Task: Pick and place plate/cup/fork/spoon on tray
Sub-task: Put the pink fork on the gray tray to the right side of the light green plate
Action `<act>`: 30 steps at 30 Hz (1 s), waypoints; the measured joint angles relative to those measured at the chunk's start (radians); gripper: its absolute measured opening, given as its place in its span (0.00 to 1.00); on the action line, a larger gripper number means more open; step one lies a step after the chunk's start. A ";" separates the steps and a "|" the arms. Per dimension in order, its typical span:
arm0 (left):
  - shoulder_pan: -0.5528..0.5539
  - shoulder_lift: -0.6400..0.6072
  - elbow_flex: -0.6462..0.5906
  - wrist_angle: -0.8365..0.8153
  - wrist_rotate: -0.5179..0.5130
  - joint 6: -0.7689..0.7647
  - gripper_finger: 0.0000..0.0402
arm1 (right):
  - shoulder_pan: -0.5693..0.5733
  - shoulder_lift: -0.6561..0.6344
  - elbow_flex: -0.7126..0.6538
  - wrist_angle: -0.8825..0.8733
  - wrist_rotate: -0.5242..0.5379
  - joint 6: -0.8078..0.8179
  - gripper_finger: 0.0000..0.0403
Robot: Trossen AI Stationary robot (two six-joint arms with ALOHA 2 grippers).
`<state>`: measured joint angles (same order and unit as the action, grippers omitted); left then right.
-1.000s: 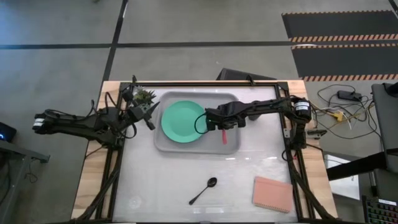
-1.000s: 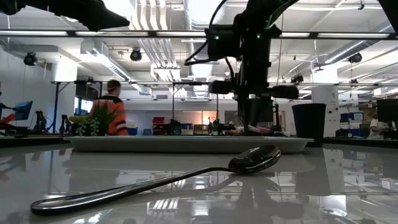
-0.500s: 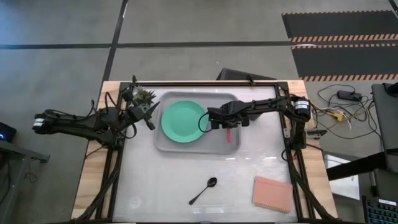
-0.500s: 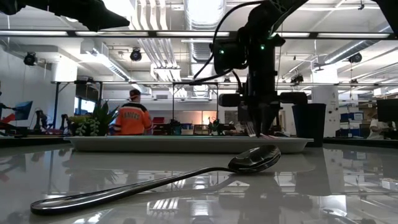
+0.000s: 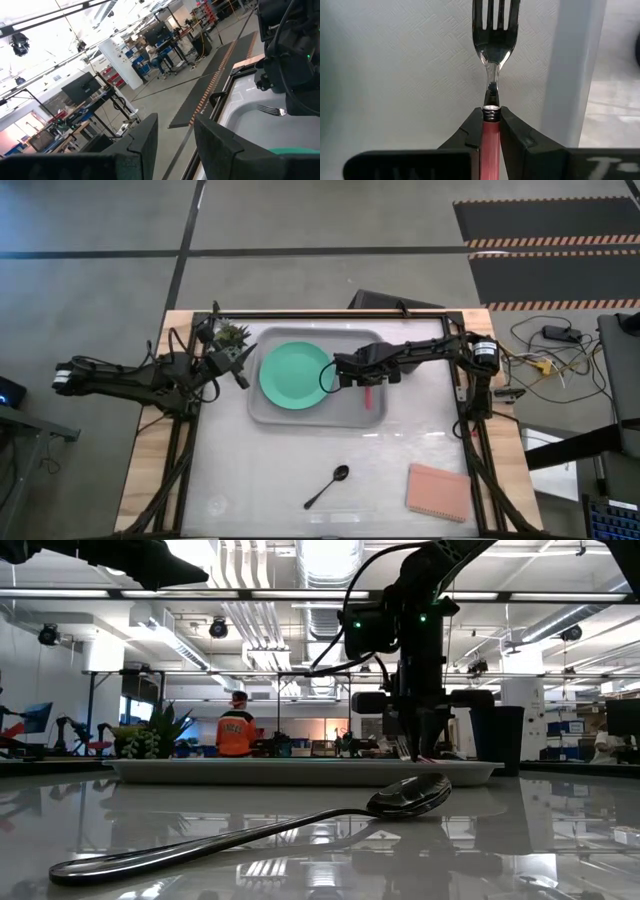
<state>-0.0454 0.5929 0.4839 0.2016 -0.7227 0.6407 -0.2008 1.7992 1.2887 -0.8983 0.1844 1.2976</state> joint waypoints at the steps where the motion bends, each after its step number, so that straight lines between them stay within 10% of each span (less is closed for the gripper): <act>1: 0.000 -0.001 0.000 0.000 0.000 0.000 0.27 | 0.000 0.000 -0.001 0.000 0.000 0.000 0.08; 30: 0.000 -0.003 0.000 0.000 0.000 0.000 0.27 | 0.002 -0.016 0.049 0.013 0.002 -0.091 0.29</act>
<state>-0.0452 0.5903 0.4839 0.2012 -0.7227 0.6403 -0.1984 1.7832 1.3376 -0.8848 0.1864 1.2062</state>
